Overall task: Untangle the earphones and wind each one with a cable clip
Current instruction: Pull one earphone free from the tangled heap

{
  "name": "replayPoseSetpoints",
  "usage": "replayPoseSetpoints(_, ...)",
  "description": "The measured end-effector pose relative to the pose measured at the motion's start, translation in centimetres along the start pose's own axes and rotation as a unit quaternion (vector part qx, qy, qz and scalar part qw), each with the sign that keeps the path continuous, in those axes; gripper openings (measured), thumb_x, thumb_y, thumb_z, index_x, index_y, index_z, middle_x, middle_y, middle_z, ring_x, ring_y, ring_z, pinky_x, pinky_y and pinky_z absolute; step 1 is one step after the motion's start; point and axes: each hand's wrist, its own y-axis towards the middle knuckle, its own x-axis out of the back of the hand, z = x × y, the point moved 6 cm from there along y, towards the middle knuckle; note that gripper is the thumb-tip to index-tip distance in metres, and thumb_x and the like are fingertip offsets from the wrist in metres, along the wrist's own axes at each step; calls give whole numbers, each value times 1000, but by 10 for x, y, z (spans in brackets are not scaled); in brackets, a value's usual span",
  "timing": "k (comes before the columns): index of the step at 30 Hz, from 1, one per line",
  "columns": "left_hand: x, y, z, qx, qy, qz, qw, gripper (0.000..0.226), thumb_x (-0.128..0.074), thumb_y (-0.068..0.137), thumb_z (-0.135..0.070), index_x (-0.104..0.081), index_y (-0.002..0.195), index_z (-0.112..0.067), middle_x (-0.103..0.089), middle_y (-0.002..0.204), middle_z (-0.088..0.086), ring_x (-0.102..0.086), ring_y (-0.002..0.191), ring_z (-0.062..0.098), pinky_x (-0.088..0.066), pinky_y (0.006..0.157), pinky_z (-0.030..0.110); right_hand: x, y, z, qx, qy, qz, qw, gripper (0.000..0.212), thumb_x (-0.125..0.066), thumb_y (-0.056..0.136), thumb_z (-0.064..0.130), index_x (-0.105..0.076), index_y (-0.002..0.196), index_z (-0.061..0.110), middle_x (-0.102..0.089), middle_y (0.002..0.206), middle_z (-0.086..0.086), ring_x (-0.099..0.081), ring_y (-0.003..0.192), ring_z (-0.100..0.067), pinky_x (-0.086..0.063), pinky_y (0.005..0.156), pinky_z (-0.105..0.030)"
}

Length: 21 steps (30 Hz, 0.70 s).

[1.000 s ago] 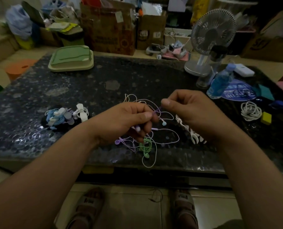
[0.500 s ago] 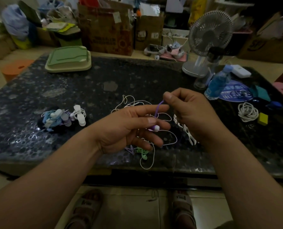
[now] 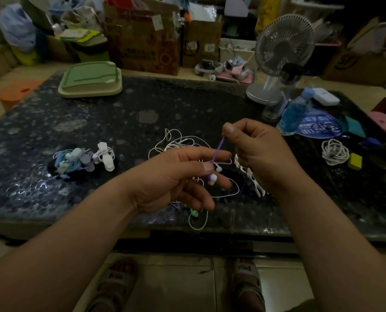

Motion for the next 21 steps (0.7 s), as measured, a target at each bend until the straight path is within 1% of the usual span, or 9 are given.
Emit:
replayPoseSetpoints(3, 3, 1, -1, -13, -30, -5, 999, 45, -54, 101, -18, -60, 144, -29, -74, 115, 16, -72, 65, 20, -58, 59, 25, -5, -2, -2, -6, 13, 18, 1000, 24, -60, 103, 25, -68, 98, 3, -58, 53, 15, -55, 48, 4, -41, 48, -9)
replayPoseSetpoints(6, 11, 3, -5, -36, -82, -30, 996, 43, -53, 102, -17, -62, 143, -30, -74, 117, 15, -71, 62, 17, -58, 58, 24, -14, -6, -8, -41, 20, 45, 998, 26, -57, 105, 22, -69, 105, 0, -61, 55, 12, -54, 47, 4, -40, 47, -10)
replayPoseSetpoints(9, 26, 5, -8, -53, -107, -91, 989, 42, -54, 102, -17, -62, 141, -33, -75, 115, 9, -71, 62, 18, -58, 62, 28, -23, -10, -10, -17, -95, 77, 992, 18, -60, 105, 27, -76, 106, 18, -70, 71, 8, -60, 60, 2, -46, 58, -19)
replayPoseSetpoints(11, 34, 6, -10, -65, -78, -123, 987, 40, -53, 104, -17, -60, 139, -36, -75, 124, 6, -71, 63, 17, -59, 65, 30, -29, -12, -13, 6, -182, 98, 978, 18, -58, 106, 34, -75, 109, 39, -76, 90, -1, -70, 80, -14, -55, 70, -37)
replayPoseSetpoints(13, 38, 4, -10, -69, -35, -150, 986, 39, -53, 105, -16, -59, 137, -38, -74, 128, 4, -70, 62, 17, -58, 65, 31, -35, -15, -17, 16, -234, 117, 965, 22, -56, 107, 33, -73, 113, 45, -76, 96, -5, -71, 86, -25, -56, 75, -44)
replayPoseSetpoints(14, 40, 4, -10, -68, -4, -162, 984, 39, -54, 105, -16, -58, 137, -39, -74, 127, 2, -71, 63, 18, -58, 65, 31, -36, -16, -18, 26, -256, 122, 959, 23, -54, 108, 30, -72, 117, 41, -76, 93, 1, -71, 82, -19, -57, 73, -37)
replayPoseSetpoints(16, 41, 2, -9, -62, 65, -184, 979, 43, -56, 106, -16, -55, 143, -38, -76, 124, -3, -73, 66, 21, -57, 65, 30, -39, -19, -19, 30, -289, 130, 948, 25, -52, 108, 27, -72, 121, 36, -69, 76, 12, -59, 60, -4, -46, 56, -21)
replayPoseSetpoints(18, 39, 0, -8, -57, 128, -190, 972, 47, -57, 106, -14, -53, 149, -33, -76, 121, -7, -74, 68, 24, -60, 63, 29, -41, -20, -20, 31, -318, 141, 937, 23, -52, 108, 27, -72, 117, 34, -64, 66, 13, -51, 52, -2, -40, 49, -20)
replayPoseSetpoints(21, 37, 0, 0, -39, 241, -177, 953, 51, -55, 107, -12, -49, 152, -36, -73, 127, -10, -76, 69, 26, -63, 65, 30, -42, -20, -20, 37, -365, 156, 917, 18, -55, 106, 30, -73, 104, 29, -64, 68, 8, -55, 55, -7, -43, 53, -27)
